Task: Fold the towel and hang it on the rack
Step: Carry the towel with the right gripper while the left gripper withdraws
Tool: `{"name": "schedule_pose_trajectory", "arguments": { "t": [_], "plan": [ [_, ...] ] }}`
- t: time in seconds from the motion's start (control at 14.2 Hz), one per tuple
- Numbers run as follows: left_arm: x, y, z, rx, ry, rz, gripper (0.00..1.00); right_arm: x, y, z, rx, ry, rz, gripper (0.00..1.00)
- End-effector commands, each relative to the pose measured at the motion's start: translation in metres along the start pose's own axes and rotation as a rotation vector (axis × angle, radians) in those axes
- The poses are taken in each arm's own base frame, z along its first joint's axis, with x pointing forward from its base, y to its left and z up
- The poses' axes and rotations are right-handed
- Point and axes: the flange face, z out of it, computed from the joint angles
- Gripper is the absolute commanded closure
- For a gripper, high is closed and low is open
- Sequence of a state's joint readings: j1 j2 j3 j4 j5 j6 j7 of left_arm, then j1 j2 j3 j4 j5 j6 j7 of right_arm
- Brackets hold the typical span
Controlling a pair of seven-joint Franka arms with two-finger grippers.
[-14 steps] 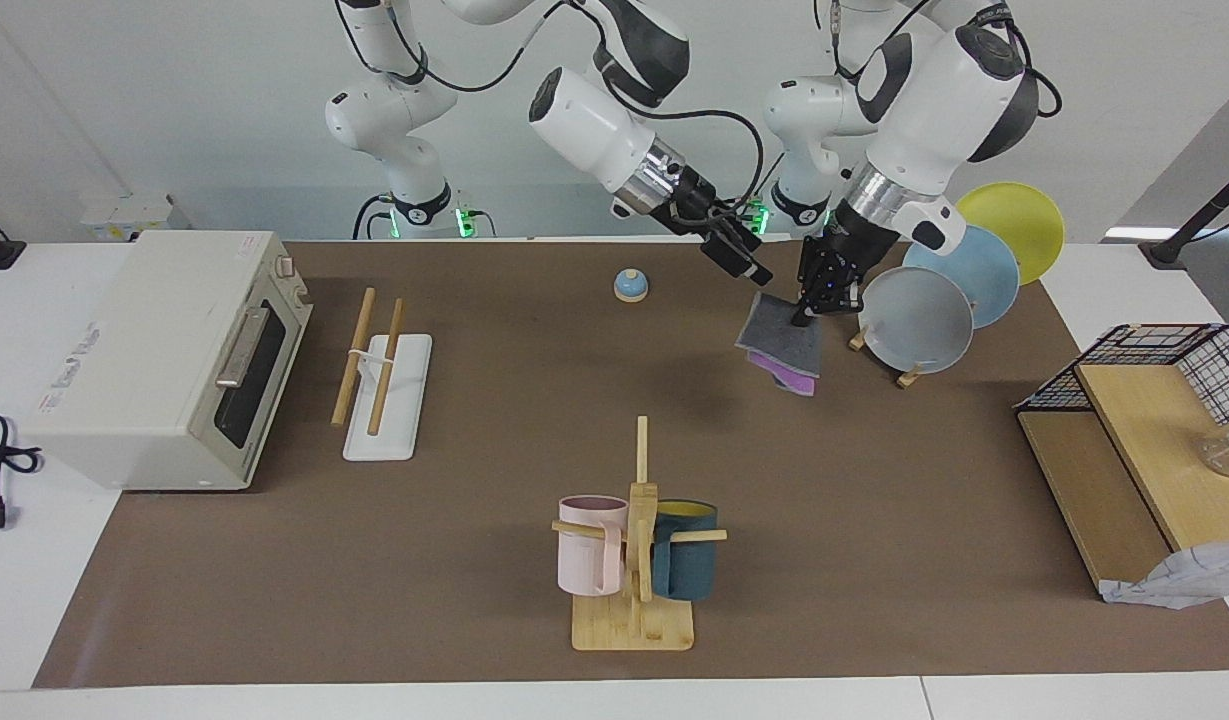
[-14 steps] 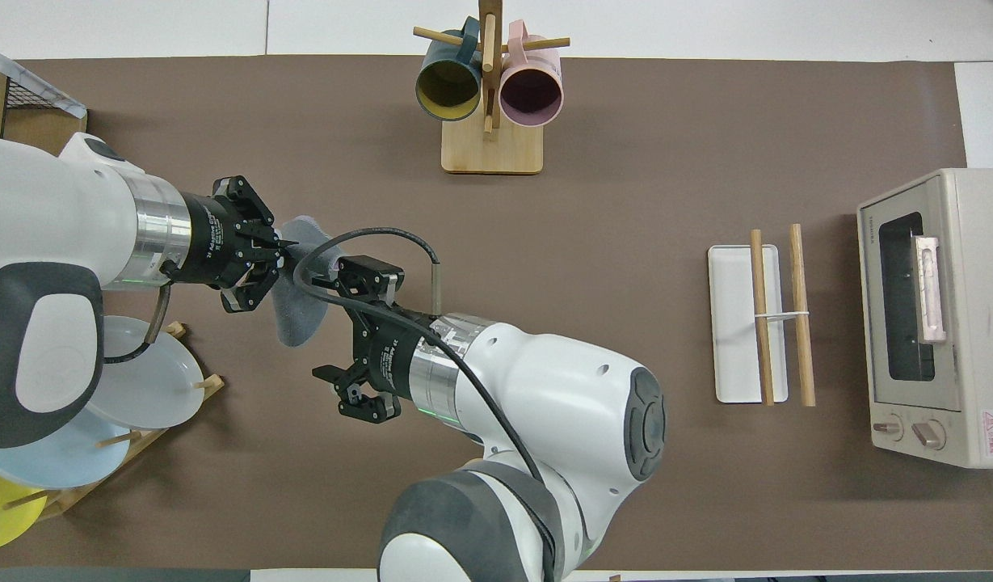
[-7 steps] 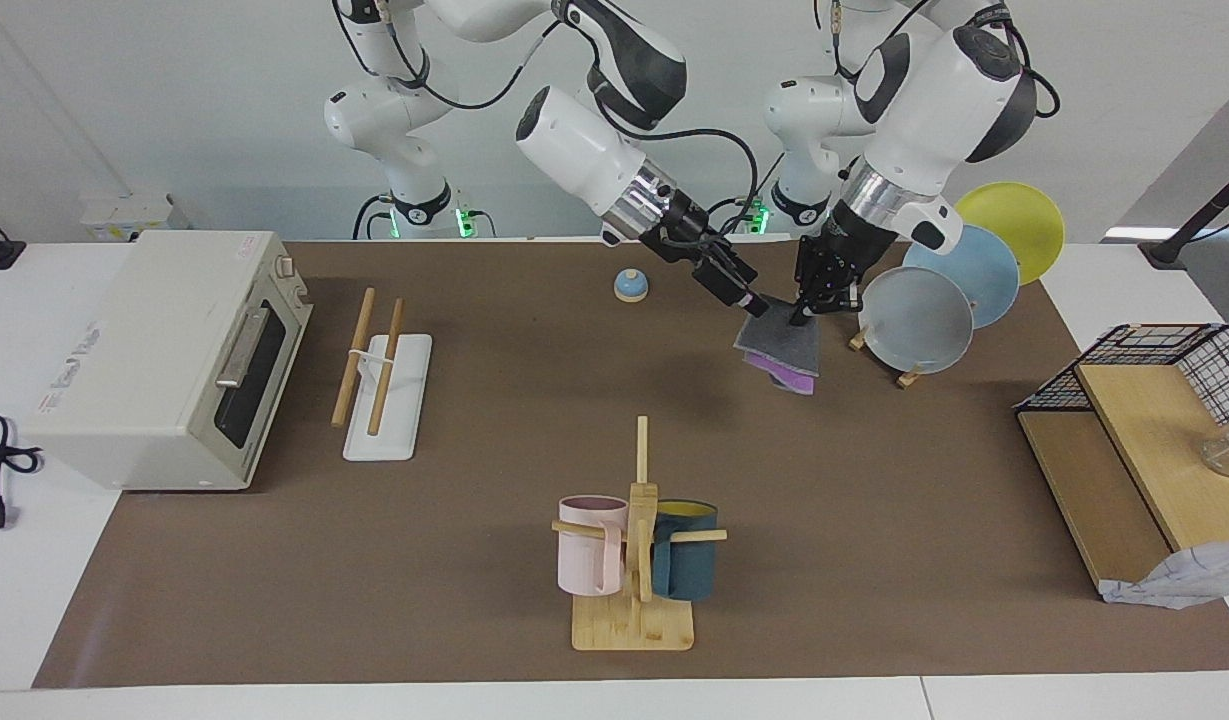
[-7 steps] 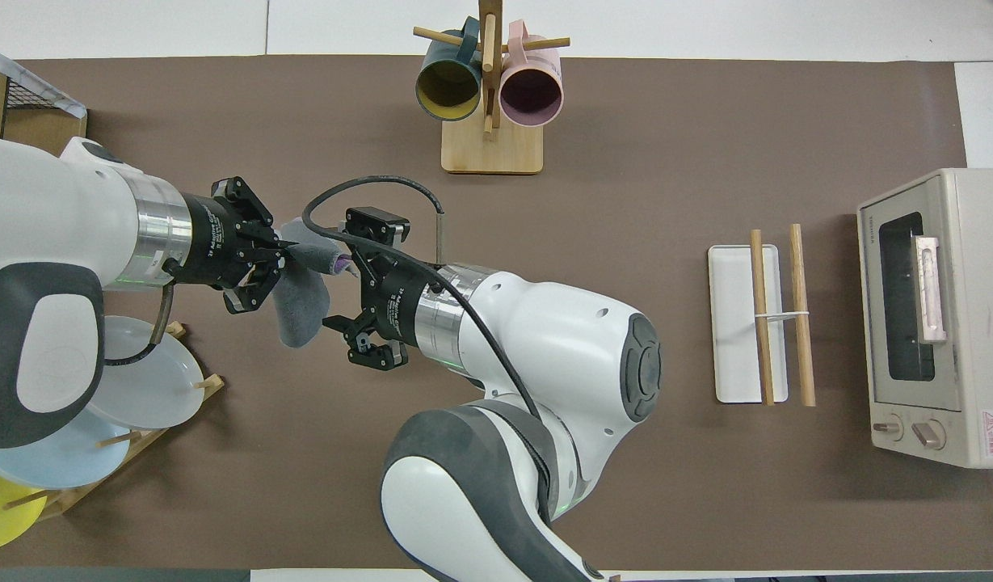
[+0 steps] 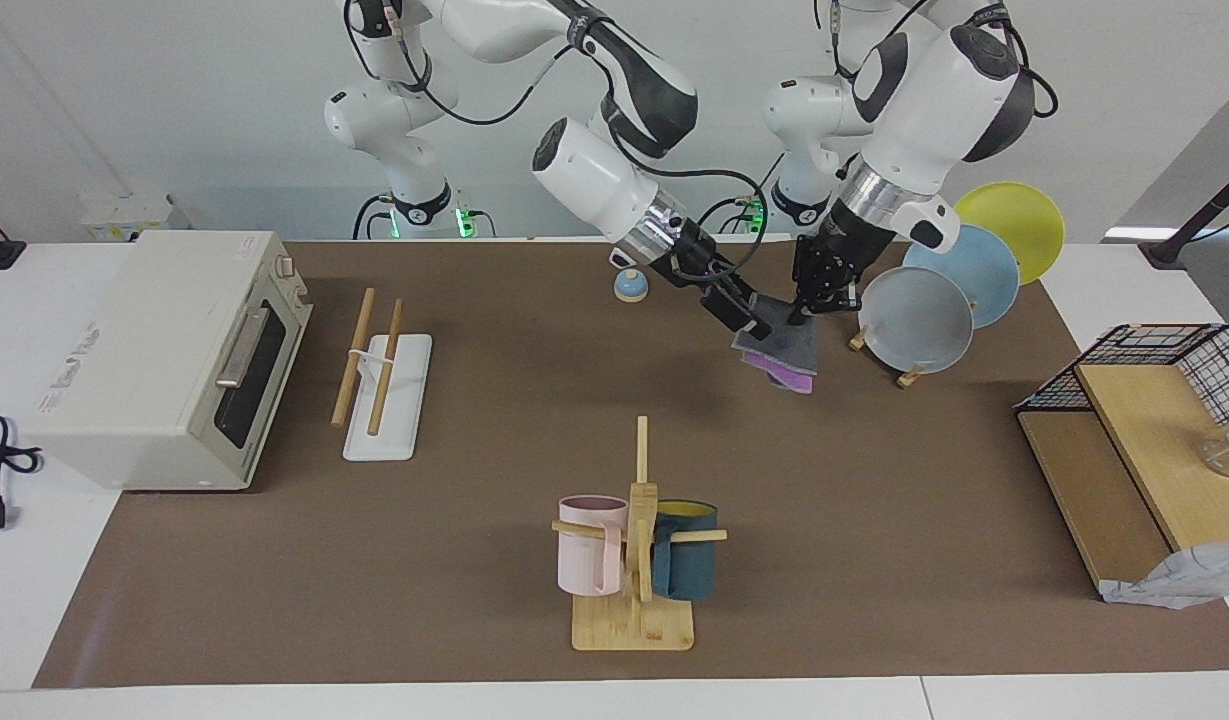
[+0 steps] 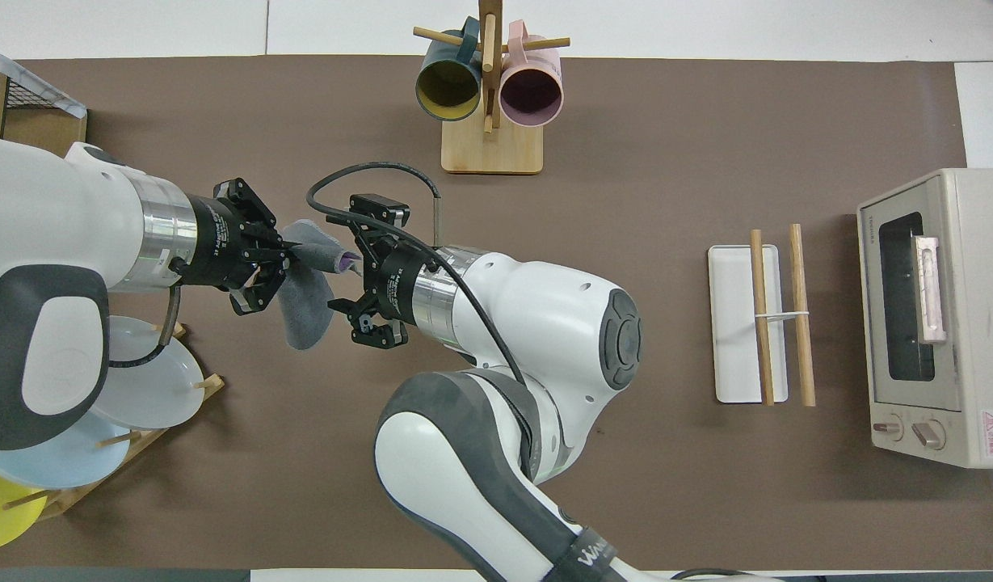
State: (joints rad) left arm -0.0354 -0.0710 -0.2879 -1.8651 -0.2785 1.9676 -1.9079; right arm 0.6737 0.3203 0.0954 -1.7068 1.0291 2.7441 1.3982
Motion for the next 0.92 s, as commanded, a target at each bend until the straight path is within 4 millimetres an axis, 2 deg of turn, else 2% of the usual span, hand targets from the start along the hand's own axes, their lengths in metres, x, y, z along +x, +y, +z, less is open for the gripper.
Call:
{"name": "schedule_pose_trajectory", "arguments": {
  "t": [0.0,0.07,0.21,0.28,0.63,0.7,0.85],
  "plan": [
    [-0.0014,-0.0085,-0.0053,-0.004,-0.012,-0.029,1.0,-0.0066,-0.0138,0.0179,0.02,-0.02,-0.024,0.21],
    [-0.0014,-0.0085,-0.0053,-0.004,-0.012,-0.031,1.0,-0.0066,-0.0126,0.019,0.025,-0.017,-0.024,0.39],
    [-0.0014,-0.0085,-0.0053,-0.004,-0.012,-0.034,1.0,-0.0069,-0.0112,0.0196,0.013,-0.019,-0.03,0.97],
    [-0.0014,-0.0085,-0.0053,-0.004,-0.012,-0.034,1.0,-0.0057,-0.0129,0.0188,0.008,-0.02,-0.034,1.0],
    [-0.0022,-0.0086,-0.0054,-0.007,-0.013,-0.032,1.0,-0.0067,-0.0119,0.0191,-0.003,-0.022,-0.062,1.0],
    [-0.0029,-0.0071,-0.0073,-0.021,-0.017,-0.034,0.01,-0.0073,-0.0123,0.0188,-0.002,-0.023,-0.063,1.0],
    [-0.003,-0.0058,-0.0073,-0.029,-0.02,-0.029,0.0,-0.0063,-0.0123,0.0189,-0.004,-0.02,-0.069,1.0]
  ]
}}
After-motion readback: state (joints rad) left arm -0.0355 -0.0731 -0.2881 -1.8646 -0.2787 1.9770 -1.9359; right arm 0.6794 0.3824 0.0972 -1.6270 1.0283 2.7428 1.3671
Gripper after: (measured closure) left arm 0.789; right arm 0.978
